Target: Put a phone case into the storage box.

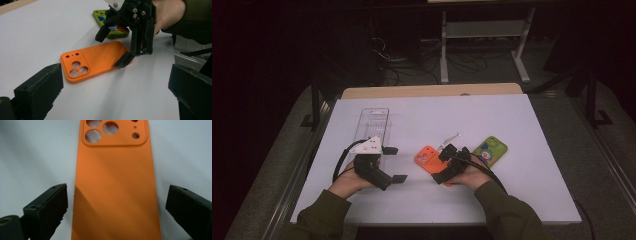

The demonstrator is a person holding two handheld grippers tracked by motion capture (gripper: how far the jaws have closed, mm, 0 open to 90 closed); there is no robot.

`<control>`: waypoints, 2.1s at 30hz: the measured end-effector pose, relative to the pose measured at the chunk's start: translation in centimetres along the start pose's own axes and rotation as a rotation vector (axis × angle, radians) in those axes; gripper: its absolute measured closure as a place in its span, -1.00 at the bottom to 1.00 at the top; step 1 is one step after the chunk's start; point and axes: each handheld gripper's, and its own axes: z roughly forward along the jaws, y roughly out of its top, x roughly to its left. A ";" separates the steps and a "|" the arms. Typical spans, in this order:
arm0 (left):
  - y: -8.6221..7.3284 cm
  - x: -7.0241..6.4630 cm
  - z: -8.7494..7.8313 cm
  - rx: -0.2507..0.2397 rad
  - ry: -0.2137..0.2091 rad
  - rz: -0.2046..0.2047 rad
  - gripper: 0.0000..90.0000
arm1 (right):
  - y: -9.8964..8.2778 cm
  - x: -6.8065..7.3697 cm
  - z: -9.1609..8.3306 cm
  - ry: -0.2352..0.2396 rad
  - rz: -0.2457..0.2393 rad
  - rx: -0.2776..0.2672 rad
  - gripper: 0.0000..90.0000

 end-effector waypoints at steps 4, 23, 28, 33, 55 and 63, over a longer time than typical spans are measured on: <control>0.0 0.0 0.0 0.000 0.000 -0.001 -1.00 | -0.1 0.1 0.2 -0.008 -0.021 0.003 -0.87; -0.1 0.1 0.0 0.006 0.002 0.007 -1.00 | -0.3 0.2 0.3 -0.006 -0.035 0.005 -0.66; 0.0 0.0 0.1 0.009 0.003 0.007 -1.00 | -0.2 0.1 0.2 0.002 -0.031 0.006 -0.66; 0.0 0.1 0.0 0.008 0.000 0.004 -1.00 | -0.2 -0.5 -0.5 0.018 -0.019 -0.004 -0.66; 2.8 0.9 1.2 0.024 -0.032 0.013 -1.00 | 0.0 -5.0 -4.4 0.059 -0.065 -0.001 -0.66; 4.2 1.2 2.1 0.061 -0.044 0.061 -1.00 | -0.2 -5.6 -5.0 0.065 -0.124 0.016 -0.66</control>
